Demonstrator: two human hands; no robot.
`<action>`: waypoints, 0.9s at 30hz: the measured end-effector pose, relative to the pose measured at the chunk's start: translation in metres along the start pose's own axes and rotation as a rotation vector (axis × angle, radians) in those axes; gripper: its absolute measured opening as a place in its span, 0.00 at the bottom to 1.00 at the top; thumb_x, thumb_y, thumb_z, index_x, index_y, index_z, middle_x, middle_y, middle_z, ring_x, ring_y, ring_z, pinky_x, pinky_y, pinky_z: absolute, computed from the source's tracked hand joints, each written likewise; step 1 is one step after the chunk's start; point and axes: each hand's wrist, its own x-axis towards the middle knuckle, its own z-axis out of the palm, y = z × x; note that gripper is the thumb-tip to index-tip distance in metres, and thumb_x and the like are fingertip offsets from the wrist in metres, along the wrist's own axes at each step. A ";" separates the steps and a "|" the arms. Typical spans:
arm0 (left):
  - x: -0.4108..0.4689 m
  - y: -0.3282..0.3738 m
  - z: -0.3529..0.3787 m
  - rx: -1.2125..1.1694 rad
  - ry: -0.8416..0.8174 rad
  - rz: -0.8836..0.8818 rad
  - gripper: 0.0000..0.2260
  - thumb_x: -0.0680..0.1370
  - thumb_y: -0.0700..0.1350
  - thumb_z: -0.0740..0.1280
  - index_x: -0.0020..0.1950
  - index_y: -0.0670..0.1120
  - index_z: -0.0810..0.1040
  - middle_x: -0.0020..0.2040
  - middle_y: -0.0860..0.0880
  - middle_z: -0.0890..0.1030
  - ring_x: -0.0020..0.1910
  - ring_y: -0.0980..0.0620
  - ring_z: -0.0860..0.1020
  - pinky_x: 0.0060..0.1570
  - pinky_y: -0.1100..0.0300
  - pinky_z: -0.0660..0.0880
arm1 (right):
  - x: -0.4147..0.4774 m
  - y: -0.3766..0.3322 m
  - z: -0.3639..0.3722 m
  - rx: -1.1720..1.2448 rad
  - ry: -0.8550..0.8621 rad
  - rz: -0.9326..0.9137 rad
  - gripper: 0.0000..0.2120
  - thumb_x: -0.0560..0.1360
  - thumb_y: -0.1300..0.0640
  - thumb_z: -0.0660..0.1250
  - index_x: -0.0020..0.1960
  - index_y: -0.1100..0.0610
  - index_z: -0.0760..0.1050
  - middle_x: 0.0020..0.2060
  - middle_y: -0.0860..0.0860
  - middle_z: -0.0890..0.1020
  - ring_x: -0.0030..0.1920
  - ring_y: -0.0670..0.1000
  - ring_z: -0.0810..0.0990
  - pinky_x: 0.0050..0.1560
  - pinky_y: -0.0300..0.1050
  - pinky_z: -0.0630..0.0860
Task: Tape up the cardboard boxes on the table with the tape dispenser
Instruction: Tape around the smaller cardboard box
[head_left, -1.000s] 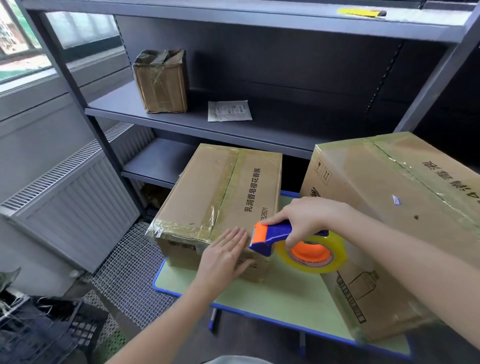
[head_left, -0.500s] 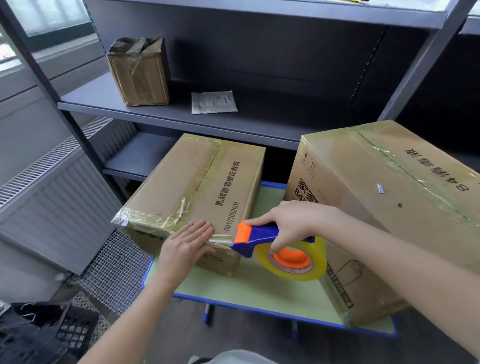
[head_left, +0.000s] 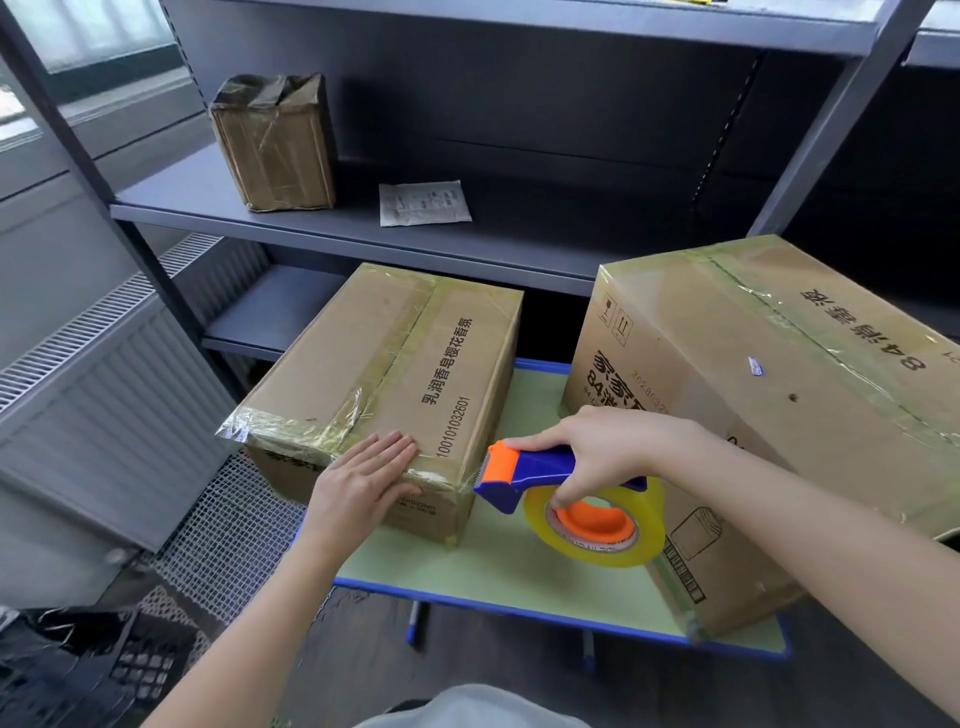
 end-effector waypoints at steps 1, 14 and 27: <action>0.000 0.000 0.000 -0.001 -0.011 -0.004 0.24 0.80 0.59 0.54 0.59 0.43 0.81 0.59 0.49 0.80 0.62 0.52 0.75 0.70 0.62 0.62 | -0.001 0.000 0.001 0.000 0.000 0.003 0.35 0.70 0.39 0.68 0.71 0.29 0.54 0.44 0.48 0.76 0.39 0.45 0.74 0.40 0.42 0.74; 0.003 0.005 -0.009 -0.018 -0.132 -0.051 0.23 0.80 0.58 0.57 0.60 0.43 0.80 0.59 0.49 0.80 0.61 0.52 0.77 0.69 0.61 0.62 | -0.016 0.004 0.006 -0.152 0.001 0.011 0.32 0.71 0.39 0.66 0.71 0.31 0.56 0.40 0.44 0.73 0.42 0.46 0.72 0.34 0.38 0.66; 0.012 0.045 -0.006 -0.103 -0.257 0.078 0.28 0.67 0.43 0.56 0.67 0.44 0.74 0.68 0.49 0.73 0.70 0.51 0.68 0.71 0.55 0.60 | 0.036 -0.024 0.019 -0.168 -0.118 0.072 0.26 0.69 0.44 0.66 0.67 0.37 0.69 0.43 0.48 0.76 0.44 0.52 0.73 0.35 0.41 0.68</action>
